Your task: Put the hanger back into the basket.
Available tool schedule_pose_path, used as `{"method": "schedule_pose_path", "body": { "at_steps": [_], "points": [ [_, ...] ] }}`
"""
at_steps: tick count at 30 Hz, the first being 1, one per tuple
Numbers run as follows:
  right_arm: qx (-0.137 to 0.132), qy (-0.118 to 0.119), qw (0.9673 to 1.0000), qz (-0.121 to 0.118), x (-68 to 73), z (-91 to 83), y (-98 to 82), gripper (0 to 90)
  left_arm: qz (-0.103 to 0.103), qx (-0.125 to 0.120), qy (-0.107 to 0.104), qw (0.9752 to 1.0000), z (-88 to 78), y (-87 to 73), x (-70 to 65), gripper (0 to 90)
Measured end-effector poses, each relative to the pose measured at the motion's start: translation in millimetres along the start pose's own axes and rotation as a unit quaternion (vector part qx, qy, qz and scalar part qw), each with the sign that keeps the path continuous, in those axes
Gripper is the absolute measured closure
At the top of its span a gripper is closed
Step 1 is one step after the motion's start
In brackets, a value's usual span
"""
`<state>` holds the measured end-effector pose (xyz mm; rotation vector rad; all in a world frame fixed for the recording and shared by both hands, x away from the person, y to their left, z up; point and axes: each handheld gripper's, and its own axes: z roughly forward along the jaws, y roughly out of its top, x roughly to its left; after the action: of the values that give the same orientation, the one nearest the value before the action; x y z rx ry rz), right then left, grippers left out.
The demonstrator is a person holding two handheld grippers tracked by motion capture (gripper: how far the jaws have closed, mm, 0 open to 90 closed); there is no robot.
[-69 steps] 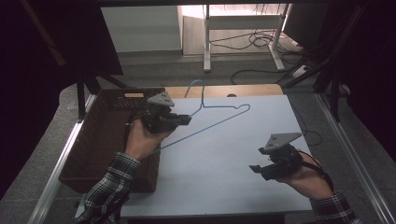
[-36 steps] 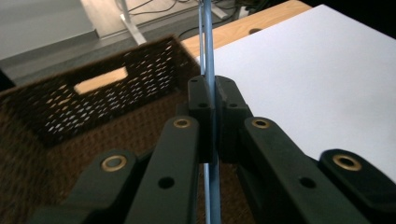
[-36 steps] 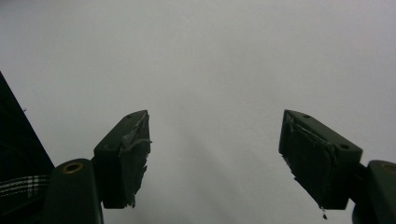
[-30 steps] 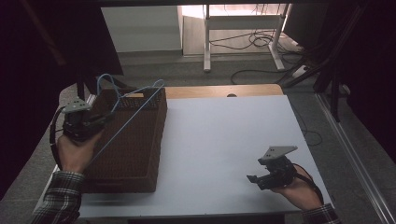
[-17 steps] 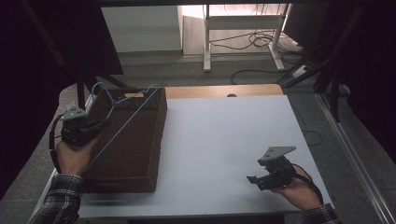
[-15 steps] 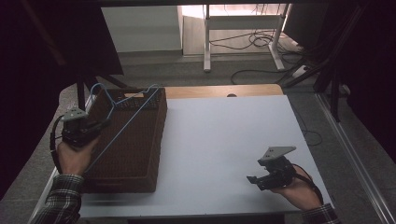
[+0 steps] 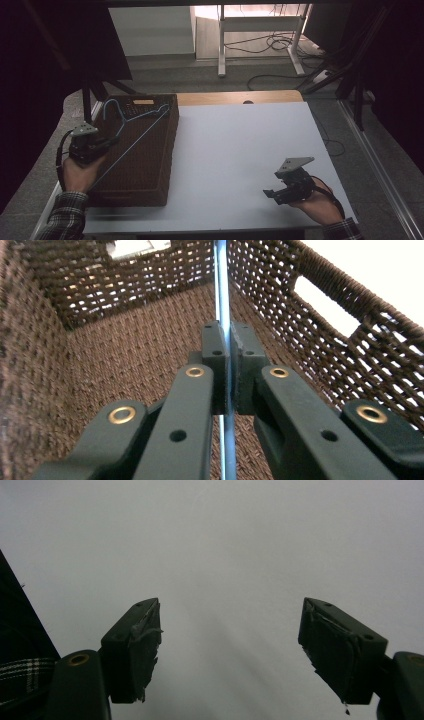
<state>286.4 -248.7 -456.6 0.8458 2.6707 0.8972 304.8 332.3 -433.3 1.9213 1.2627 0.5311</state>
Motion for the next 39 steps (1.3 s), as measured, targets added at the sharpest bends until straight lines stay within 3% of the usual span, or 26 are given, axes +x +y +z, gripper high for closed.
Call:
{"method": "schedule_pose_path", "body": {
  "at_steps": [8, 10, 14, 17, 23, 31, 39],
  "points": [
    [0.002, 0.0, 1.0, 0.002, -0.9, -0.3, -1.3, 25.6, 0.002, 0.041, -0.008, 0.9991, 18.0, 3.7, 0.7, 87.3],
    [0.003, -0.001, 1.0, 0.001, -1.1, -0.3, -1.9, 25.7, 0.006, 0.05, 0.0, 0.9987, 20.5, 3.2, 0.4, 87.0],
    [0.003, -0.001, 1.0, 0.003, -1.6, -0.6, -2.4, 25.6, -0.007, 0.058, 0.016, 0.9982, 21.4, 1.7, 3.0, 85.7],
    [0.004, 0.001, 1.0, 0.003, -1.6, -0.2, -2.7, 25.6, -0.017, 0.054, 0.037, 0.9977, 19.1, 1.6, 4.5, 64.2],
    [0.006, 0.002, 1.0, 0.001, -1.1, 1.0, -2.3, 25.6, -0.028, 0.028, 0.054, 0.9977, 9.2, 0.9, 5.2, 43.2],
    [0.005, -0.001, 1.0, 0.0, -0.8, 1.4, -1.9, 25.4, -0.026, 0.006, 0.051, 0.9983, 0.5, 5.5, 0.8, 31.2],
    [0.002, -0.003, 1.0, 0.001, -0.8, 1.7, -2.4, 24.9, -0.039, -0.014, 0.02, 0.9989, -5.1, 7.8, -5.7, 19.9]
  ]
}}
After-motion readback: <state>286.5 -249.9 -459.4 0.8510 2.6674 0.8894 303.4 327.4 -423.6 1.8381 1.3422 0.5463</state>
